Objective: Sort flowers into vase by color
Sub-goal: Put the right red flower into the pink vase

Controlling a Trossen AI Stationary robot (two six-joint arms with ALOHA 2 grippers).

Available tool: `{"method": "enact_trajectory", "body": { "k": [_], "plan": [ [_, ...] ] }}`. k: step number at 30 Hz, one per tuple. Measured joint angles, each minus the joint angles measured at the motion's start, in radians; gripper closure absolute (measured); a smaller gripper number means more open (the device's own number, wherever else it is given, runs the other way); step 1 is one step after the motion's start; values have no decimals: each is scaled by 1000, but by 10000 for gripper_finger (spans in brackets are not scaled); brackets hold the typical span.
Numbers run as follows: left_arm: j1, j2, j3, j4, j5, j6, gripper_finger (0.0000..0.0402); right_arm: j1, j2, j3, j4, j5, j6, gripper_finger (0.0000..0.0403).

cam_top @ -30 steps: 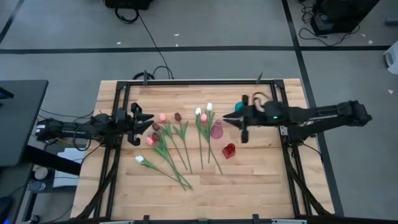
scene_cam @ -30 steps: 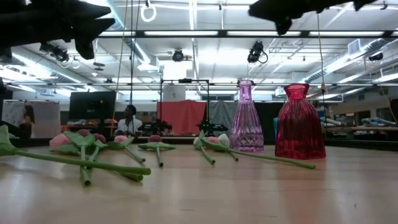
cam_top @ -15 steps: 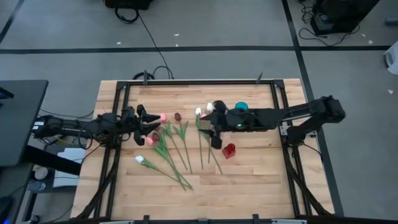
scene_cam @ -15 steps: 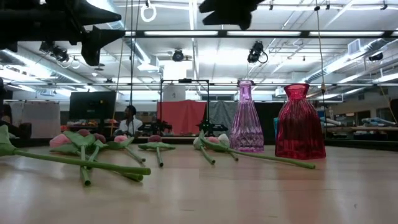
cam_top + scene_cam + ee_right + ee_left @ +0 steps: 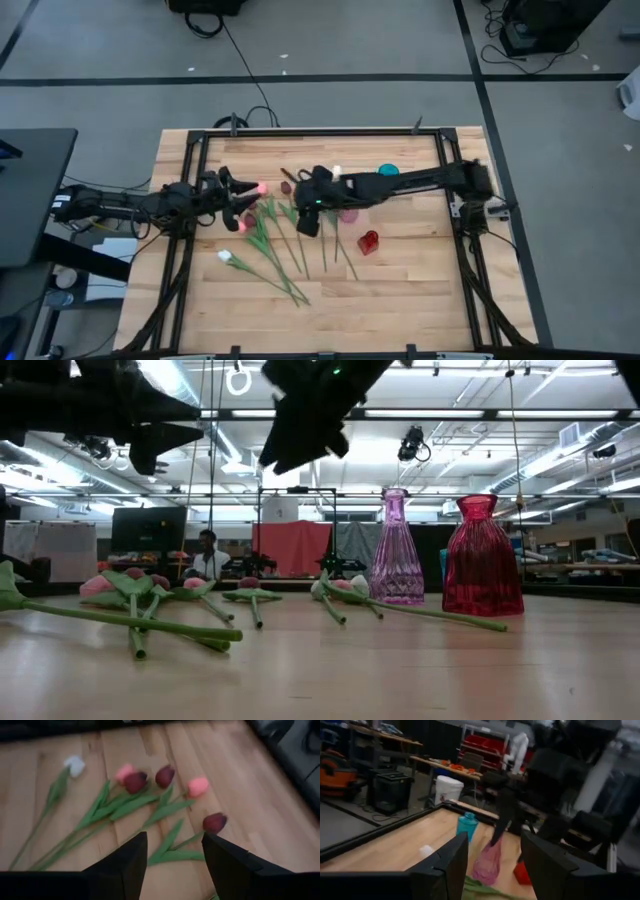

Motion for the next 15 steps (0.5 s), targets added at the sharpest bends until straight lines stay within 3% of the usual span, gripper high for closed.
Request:
{"method": "enact_trajectory", "body": {
  "k": [6, 10, 15],
  "plan": [
    [0, 3, -44, -13, 65, 30, 214, -36, 169, 168, -104, -52, 53, 206],
    [0, 4, -49, 0, 11, 53, 214, -54, 274, 227, -123, -115, 55, 206],
    [0, 6, -49, -18, -30, 80, 214, -74, 351, 289, -163, -118, 70, 206]
  ]
}}
